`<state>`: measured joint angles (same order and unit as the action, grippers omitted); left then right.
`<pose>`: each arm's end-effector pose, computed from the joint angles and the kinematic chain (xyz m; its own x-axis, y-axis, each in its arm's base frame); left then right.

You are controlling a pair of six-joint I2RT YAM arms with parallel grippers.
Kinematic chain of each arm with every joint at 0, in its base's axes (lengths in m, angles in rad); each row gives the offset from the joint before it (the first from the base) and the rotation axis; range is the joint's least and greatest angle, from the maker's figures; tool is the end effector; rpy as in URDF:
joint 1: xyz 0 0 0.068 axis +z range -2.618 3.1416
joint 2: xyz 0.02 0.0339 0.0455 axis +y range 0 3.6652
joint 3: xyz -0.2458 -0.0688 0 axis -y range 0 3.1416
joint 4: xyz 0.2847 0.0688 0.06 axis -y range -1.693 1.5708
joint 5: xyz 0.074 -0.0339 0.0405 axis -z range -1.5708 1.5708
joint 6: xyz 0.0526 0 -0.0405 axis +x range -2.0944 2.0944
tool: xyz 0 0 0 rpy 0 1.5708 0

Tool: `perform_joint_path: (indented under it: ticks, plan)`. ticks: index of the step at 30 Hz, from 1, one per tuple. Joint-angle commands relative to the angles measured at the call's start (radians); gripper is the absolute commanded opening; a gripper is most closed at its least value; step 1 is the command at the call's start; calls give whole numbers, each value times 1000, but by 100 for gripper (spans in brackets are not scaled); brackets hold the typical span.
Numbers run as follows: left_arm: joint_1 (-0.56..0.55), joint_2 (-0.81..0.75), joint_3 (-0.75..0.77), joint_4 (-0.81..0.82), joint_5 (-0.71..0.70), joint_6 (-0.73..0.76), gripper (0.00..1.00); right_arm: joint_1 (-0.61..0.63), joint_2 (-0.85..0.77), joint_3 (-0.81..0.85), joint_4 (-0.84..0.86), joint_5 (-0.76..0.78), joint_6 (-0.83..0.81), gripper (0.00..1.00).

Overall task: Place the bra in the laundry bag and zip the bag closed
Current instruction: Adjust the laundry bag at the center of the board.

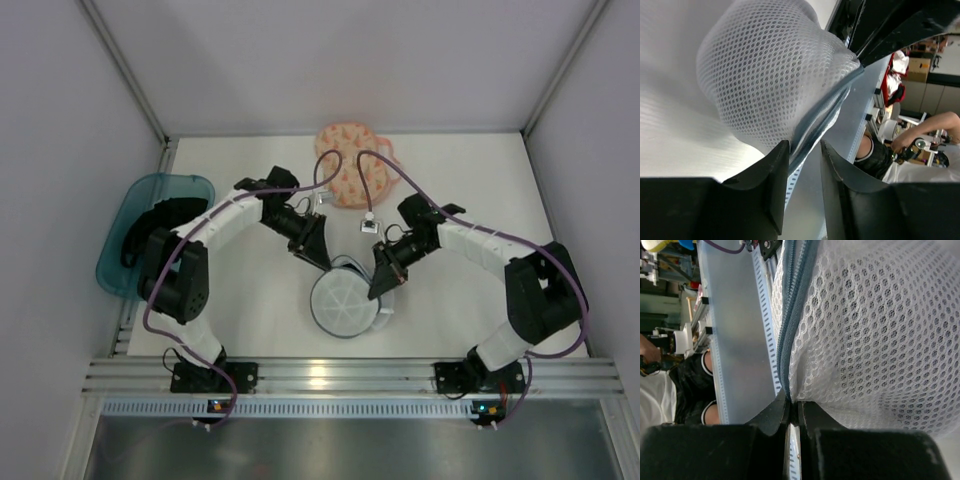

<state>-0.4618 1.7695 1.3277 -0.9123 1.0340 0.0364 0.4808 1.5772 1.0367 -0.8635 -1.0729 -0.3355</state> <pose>0.3140 -0.2068 0.1884 -0.8594 0.4485 -0.2454 0.4248 0.3594 -0.8309 0.2562 0.1857 0.1665 -0.7103 -0.5478 -0.4420 -0.6185 0.1860 0.7634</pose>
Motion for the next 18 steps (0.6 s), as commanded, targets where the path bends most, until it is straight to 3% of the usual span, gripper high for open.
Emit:
perform_joint_path:
  ticks: [1,8,11,15,18]
  plan:
    - [78,-111,-1,-10,-9,-4,38,-27,-33,-44,129,-76,93,0]
    - [117,-237,-229,-10,-8,54,47,-110,17,-84,172,-159,147,0]
    - [118,-280,-323,64,-29,28,49,-123,23,-87,176,-188,150,0]
    - [115,-346,-355,278,-80,-73,54,-125,26,-87,159,-222,142,0]
    - [115,-325,-358,312,-120,-108,56,-127,35,-79,120,-243,110,0]
